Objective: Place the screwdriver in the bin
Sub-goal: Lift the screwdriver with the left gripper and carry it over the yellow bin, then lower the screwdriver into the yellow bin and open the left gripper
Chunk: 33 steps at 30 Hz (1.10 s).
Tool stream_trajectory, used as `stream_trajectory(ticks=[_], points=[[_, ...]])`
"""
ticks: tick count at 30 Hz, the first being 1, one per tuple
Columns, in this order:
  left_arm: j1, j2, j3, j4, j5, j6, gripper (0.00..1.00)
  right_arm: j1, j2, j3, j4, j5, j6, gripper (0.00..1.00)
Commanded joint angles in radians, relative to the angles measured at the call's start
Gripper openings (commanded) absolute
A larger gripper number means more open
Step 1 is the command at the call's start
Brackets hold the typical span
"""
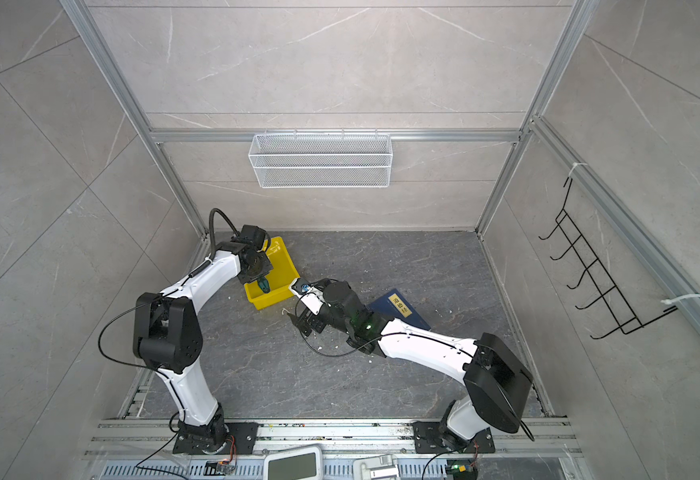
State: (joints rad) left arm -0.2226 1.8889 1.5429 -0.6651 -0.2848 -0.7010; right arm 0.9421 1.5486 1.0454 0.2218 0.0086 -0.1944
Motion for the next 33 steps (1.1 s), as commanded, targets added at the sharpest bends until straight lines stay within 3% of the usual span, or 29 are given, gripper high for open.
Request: stream_trajectory(ticks=[1, 24, 33], points=[[0.009, 0.036, 0.073, 0.011, 0.016, 0.034, 0.12, -0.006, 0.027, 0.054, -0.030, 0.003, 0.004, 0.99], [0.042, 0.224, 0.114, 0.075, 0.045, 0.048, 0.13, -0.011, 0.068, 0.088, -0.058, -0.066, -0.003, 0.99], [0.042, 0.223, 0.111, 0.075, 0.042, 0.042, 0.34, -0.011, 0.057, 0.085, -0.052, -0.084, 0.002, 0.99]])
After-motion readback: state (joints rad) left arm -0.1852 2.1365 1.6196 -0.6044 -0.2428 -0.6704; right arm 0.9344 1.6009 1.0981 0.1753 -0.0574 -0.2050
